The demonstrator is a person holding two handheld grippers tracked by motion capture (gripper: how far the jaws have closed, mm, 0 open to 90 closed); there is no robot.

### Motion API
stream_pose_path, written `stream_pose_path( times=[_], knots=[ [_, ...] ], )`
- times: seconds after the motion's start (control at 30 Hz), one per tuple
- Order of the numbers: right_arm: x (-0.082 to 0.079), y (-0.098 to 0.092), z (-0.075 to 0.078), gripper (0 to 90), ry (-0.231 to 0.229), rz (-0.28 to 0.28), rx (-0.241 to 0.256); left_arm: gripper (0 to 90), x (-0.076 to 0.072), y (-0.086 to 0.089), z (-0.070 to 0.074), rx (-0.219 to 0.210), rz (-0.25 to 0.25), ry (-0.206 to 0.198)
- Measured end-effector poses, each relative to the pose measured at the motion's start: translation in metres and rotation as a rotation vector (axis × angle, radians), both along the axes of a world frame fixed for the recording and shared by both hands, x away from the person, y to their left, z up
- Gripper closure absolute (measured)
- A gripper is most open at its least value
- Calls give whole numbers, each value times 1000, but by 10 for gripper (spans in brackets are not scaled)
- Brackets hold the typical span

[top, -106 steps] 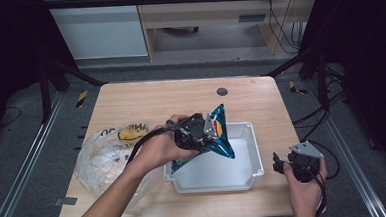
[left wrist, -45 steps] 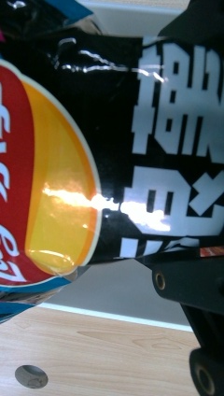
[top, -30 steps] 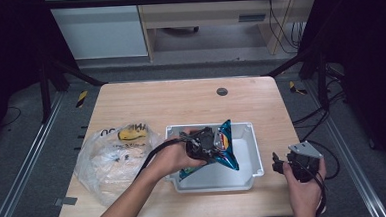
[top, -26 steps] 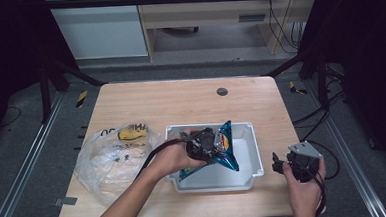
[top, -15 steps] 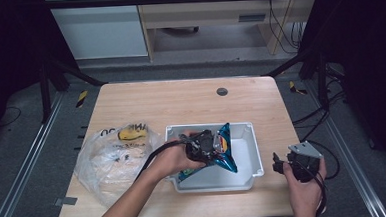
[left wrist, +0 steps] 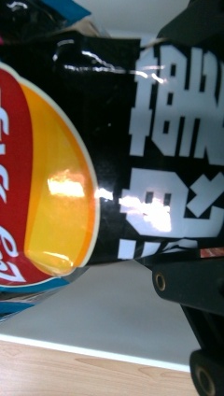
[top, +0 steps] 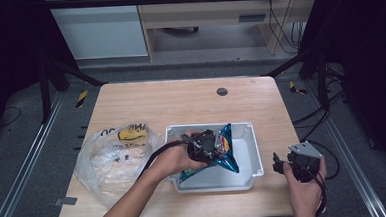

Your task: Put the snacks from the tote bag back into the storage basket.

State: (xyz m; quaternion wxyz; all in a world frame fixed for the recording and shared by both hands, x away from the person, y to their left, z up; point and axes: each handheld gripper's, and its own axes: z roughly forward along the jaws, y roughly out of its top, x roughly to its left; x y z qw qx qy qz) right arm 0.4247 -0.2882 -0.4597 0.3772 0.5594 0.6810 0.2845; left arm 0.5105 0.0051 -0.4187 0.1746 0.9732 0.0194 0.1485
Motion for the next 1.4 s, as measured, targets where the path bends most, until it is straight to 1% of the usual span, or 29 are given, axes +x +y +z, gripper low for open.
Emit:
stream_pose_path(
  times=[0.1, 0.2, 0.33, 0.47, 0.6, 0.73, 1.0, 1.4],
  knots=[
    [0, 0, 0, 86, -4, 0, -3, 426, 0, -1, -1, -4, -1, 5],
    [0, 1, 0, 86, 1, 2, -1, 425, 0, -1, -1, -4, -3, 10],
    [0, 1, 0, 86, -1, 3, -4, 420, 0, 2, -2, -2, -1, 22],
    [0, 1, 0, 86, 1, 3, -2, 416, 1, 3, -3, -13, 1, 21],
    [0, 1, 0, 86, 2, 2, -8, 409, 1, 3, -4, -11, -3, 19],
    [0, 1, 0, 86, 2, 2, -7, 403, 2, 3, -5, -16, 7, 25],
    [1, 1, 0, 85, 4, 2, -2, 376, 2, 2, -6, -18, 6, 18],
    [1, 1, -1, 85, 6, 4, -2, 350, 3, 3, -8, -31, 6, 27]
  ],
)
